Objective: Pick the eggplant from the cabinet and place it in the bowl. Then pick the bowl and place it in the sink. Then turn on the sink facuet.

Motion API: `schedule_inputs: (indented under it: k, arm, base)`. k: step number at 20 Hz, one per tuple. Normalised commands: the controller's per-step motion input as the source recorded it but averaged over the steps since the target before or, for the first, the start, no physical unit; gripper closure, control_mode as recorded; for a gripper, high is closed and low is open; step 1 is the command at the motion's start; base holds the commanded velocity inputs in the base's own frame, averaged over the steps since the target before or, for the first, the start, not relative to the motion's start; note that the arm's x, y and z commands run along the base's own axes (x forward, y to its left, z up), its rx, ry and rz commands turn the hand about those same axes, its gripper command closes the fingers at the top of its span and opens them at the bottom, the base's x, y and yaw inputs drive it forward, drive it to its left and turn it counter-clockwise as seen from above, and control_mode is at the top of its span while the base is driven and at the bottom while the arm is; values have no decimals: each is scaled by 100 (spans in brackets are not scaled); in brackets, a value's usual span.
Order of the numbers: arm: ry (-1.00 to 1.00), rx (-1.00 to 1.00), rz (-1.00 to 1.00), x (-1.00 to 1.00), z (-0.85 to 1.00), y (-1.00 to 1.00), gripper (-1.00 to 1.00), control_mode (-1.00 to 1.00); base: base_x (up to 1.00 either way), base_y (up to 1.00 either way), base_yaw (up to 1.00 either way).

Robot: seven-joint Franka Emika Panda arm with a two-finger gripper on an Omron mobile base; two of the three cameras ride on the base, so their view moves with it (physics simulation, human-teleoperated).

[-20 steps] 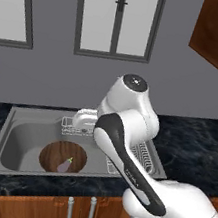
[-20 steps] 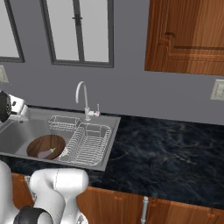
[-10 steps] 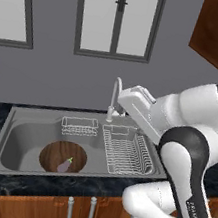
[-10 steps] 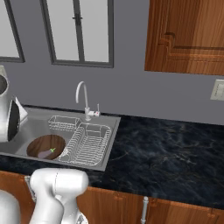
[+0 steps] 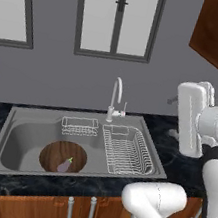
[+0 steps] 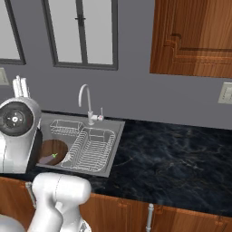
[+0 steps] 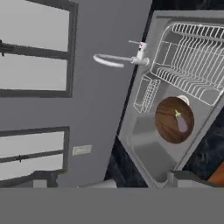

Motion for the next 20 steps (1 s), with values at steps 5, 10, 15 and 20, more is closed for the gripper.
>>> schedule_inputs:
  k: [5, 10, 15, 20]
  arm:
    - [19, 76, -23, 26, -2, -76, -100, -100]
    - [38, 79, -7, 86, -50, -50, -100, -100]
    - [37, 76, 3, 100, -82, -21, -100, -100]
    - [6, 36, 0, 88, -65, 25, -100, -100]
  base:
    - [0, 0, 0]
    - [0, 0, 0]
    - [0, 0, 0]
    - [0, 0, 0]
